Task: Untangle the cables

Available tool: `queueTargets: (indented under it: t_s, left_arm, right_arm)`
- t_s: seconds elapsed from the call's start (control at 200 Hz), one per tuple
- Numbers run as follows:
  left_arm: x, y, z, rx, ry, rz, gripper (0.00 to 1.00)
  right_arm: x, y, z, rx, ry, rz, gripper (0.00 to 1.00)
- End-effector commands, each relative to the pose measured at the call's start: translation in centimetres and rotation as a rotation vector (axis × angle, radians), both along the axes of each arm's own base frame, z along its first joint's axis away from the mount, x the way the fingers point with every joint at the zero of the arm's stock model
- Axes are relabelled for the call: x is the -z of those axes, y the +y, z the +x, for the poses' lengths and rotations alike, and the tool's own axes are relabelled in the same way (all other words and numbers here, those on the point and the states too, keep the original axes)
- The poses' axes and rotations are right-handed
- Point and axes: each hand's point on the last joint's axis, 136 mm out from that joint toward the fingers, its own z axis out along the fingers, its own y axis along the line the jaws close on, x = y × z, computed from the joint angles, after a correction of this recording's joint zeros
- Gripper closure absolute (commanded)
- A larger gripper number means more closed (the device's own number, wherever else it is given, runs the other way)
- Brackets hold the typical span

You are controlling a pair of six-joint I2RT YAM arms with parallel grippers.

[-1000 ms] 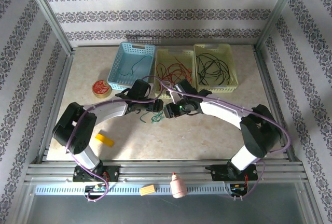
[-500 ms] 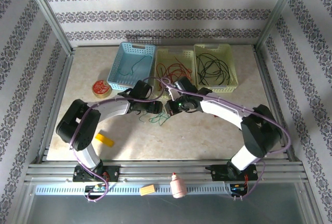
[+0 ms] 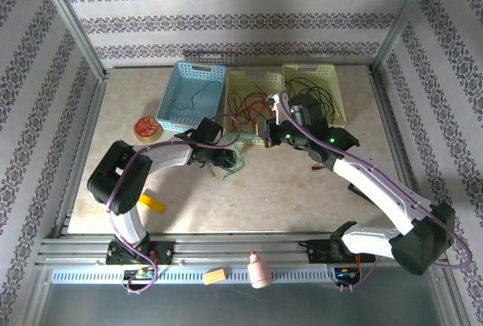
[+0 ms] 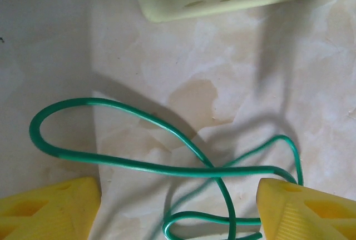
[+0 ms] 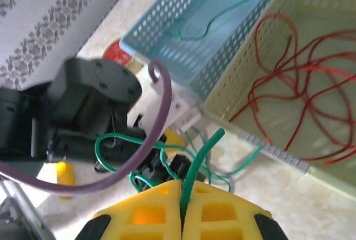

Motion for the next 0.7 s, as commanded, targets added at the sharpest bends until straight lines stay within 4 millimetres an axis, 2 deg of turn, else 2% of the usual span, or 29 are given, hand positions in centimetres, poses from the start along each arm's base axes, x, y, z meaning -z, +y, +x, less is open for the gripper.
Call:
queueTargets:
  t_s: [0.0,0.14,0.22,0.355,0.54,0.605,0.695]
  left_arm:
    - [4.1,1.8,-3.2,0.023,0.133,0.088,0.24]
    - [4.4,2.0,-3.6,0.027,0.141,0.094,0.24]
    - [4.5,1.9,-3.7,0.031,0.142,0.085,0.24]
    - [4.0,1.4,-3.6,0.042,0.138,0.057,0.24]
    - [2.4,0.1,-3.4,0.072,0.11,-0.017,0.24]
    - [1.9,0.1,-3.2,0.067,0.097,-0.025,0.23]
    - [0.6,0.0,-2.5,0.047,0.032,-0.051,0.2]
  right_arm:
    - [-4.1,-2.2,1.0,0.107,-0.134,-0.008,1.0]
    - [-6.7,-4.7,1.4,0.201,-0.253,-0.056,1.0]
    - [-7.1,-5.5,1.3,0.213,-0.281,-0.095,1.0]
    - [-4.4,-5.7,1.2,0.195,-0.221,-0.17,1.0]
    - [1.3,-4.4,-0.5,0.123,-0.072,-0.196,1.0]
    - [2.1,-4.1,-0.8,0.117,-0.057,-0.198,1.0]
    - [2.2,-4.0,-0.5,0.129,-0.056,-0.197,1.0]
